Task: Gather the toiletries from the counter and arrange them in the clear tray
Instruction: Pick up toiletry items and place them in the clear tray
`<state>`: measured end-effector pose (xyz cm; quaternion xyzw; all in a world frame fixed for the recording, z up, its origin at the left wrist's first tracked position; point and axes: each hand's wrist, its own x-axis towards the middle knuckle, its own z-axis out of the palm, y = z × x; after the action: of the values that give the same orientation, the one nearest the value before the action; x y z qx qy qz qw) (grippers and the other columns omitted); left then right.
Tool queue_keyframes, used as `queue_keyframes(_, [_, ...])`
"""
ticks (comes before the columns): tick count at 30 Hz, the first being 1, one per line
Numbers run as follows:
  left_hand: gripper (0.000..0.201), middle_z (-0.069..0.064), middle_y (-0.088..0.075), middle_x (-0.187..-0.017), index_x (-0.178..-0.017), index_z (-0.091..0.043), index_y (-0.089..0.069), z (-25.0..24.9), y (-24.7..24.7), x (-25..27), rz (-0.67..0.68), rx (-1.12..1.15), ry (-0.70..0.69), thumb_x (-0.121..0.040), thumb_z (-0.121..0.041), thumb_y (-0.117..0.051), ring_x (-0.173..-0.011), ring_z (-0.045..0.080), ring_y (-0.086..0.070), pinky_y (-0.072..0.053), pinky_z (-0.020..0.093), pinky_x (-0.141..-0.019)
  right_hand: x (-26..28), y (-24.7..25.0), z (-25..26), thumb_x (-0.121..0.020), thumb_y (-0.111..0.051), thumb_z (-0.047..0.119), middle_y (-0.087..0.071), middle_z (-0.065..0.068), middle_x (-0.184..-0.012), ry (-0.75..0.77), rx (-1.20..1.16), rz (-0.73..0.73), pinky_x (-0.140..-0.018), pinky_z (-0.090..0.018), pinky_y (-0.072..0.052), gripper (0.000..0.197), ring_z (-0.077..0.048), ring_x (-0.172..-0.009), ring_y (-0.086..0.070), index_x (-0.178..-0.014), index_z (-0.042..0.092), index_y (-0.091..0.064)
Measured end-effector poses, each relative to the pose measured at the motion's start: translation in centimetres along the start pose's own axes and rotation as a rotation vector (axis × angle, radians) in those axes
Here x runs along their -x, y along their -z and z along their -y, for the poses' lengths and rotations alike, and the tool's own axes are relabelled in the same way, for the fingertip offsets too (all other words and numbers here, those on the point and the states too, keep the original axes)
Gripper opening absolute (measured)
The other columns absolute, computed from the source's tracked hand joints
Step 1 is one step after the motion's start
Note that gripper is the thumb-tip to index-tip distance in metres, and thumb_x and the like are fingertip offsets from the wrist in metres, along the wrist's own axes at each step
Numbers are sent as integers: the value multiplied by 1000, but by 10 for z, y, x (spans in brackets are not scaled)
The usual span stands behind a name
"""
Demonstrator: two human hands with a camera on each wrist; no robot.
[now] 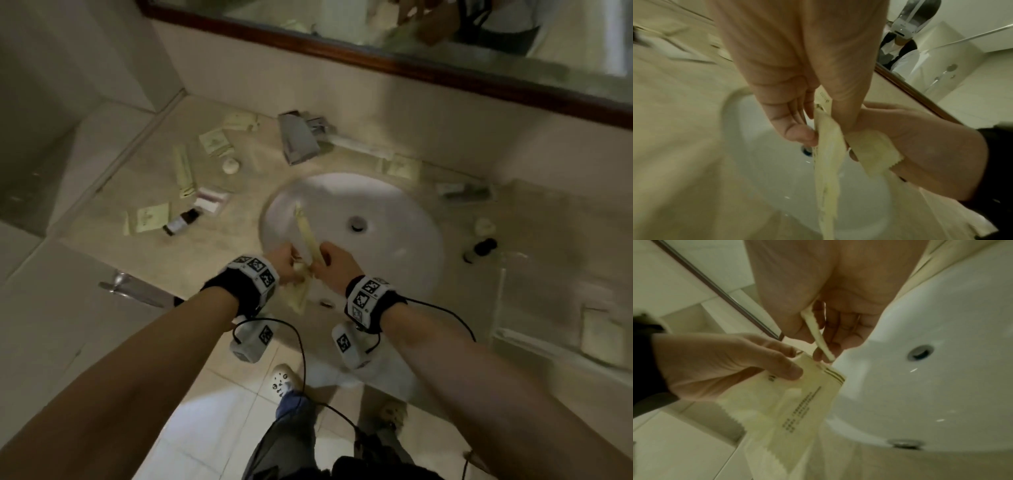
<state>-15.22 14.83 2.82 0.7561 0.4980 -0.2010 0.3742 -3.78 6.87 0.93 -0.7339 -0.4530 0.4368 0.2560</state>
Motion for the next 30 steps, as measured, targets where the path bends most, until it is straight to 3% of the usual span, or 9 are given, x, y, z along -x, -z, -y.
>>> queue_keyframes(3, [46,1,-52,-83,-119,-11,-35,-66,-36,10,77,54,-20,-84,-20,-65,-75,20,-55,-45,23,-56,48,48,-36,-85,-54,16,-39,4,-62,22,-36,-76,-49,-23,-30,33,-12,-53,-35,-66,24,-29])
queue_keyframes(8, [52,17,-61,-117,-134,-9,-40,-182,-96,20,199,-13,-186,-86,-14,-60,-91,26,-61,-52,27,-63,119,121,-103,-84,-54,17,-42,3,-66,2,-116,-198,-54,-29,-37,22,-13,-56,-39,-77,21,-34])
queue_keyframes(10, [42,14,-62,-116,-128,-9,-49,-234,-124,22,232,-104,-244,-87,-16,-58,-92,24,-61,-53,28,-69,152,155,-135,-83,-56,20,-43,3,-67,-34,-147,-292,-60,-38,-42,21,-17,-61,-43,-75,25,-37])
queue_keyframes(13, [37,10,-63,-114,-120,-9,-56,-294,-166,17,192,-133,-400,-84,-16,-59,-103,27,-61,-51,37,-93,196,195,-179,-79,-58,27,-45,1,-65,-58,-191,-477,-59,-35,-41,15,-19,-62,-44,-81,17,-47])
queue_keyframes(16, [46,7,-58,-119,-125,-13,-51,-340,-201,10,103,-90,-502,-81,-14,-62,-108,24,-57,-49,31,-89,227,224,-223,-80,-60,12,-45,-6,-67,-127,-192,-657,-57,-33,-38,14,-20,-59,-41,-81,9,-46])
queue_keyframes(21, [66,18,-52,-133,-139,-15,-35,-399,-253,-17,165,58,-472,-81,-4,-65,-116,33,-54,-49,46,-97,265,256,-280,-80,-60,9,-51,-14,-74,-259,-257,-819,-58,-31,-42,16,-26,-64,-46,-89,1,-49])
queue_keyframes(24, [70,20,-45,-139,-143,-9,-26,-423,-275,-33,192,147,-378,-84,-3,-64,-124,34,-49,-46,45,-101,283,260,-310,-82,-59,11,-50,-15,-77,-322,-274,-877,-58,-27,-38,19,-26,-66,-45,-92,0,-48])
queue_keyframes(27, [83,15,-35,-149,-148,-8,-17,-430,-288,-43,105,-140,-337,-84,-28,-67,-132,32,-42,-40,42,-108,295,259,-330,-82,-60,11,-41,-3,-73,-379,-285,-886,-58,-27,-36,17,-17,-65,-39,-86,6,-44])
queue_keyframes(30, [71,16,-29,-149,-145,-3,-21,-422,-296,-41,39,-103,-323,-88,-18,-62,-133,33,-38,-36,40,-109,298,255,-341,-82,-59,13,-42,-3,-75,-413,-275,-861,-60,-28,-37,17,-17,-66,-41,-87,9,-44])
